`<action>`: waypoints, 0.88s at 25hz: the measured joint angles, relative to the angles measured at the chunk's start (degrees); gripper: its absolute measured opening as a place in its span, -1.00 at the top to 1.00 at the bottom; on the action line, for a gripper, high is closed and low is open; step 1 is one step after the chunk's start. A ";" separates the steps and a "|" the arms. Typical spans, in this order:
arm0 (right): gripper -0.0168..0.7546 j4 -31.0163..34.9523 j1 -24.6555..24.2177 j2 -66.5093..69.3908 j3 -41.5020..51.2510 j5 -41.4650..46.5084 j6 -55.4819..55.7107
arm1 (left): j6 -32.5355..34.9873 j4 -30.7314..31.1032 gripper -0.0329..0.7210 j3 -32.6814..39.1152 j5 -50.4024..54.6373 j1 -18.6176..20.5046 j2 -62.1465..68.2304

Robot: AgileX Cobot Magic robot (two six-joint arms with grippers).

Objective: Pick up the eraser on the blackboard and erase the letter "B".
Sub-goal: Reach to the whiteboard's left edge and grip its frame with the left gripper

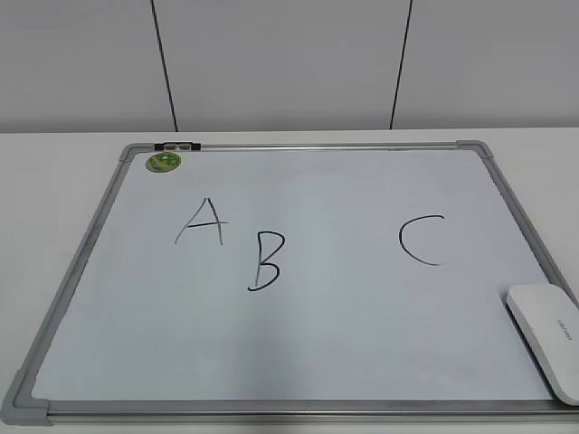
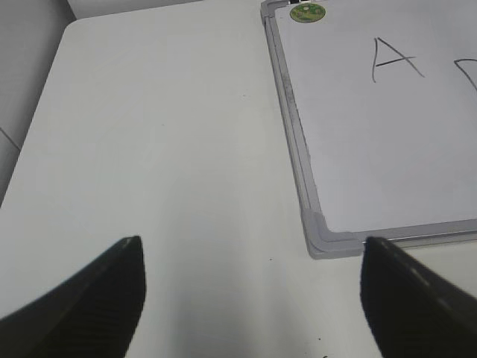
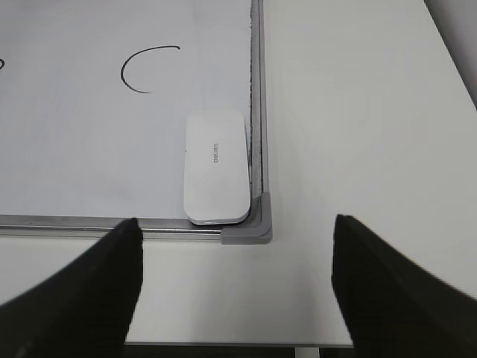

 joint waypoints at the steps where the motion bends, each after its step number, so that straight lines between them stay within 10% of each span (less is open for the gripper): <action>1: -0.56 0.00 0.00 0.00 0.00 0.00 0.00 | 0.00 0.00 -0.91 0.00 0.00 0.00 0.00; 22: -0.56 0.00 0.00 0.00 0.00 0.00 0.00 | 0.00 0.00 -0.58 0.00 0.00 0.00 0.00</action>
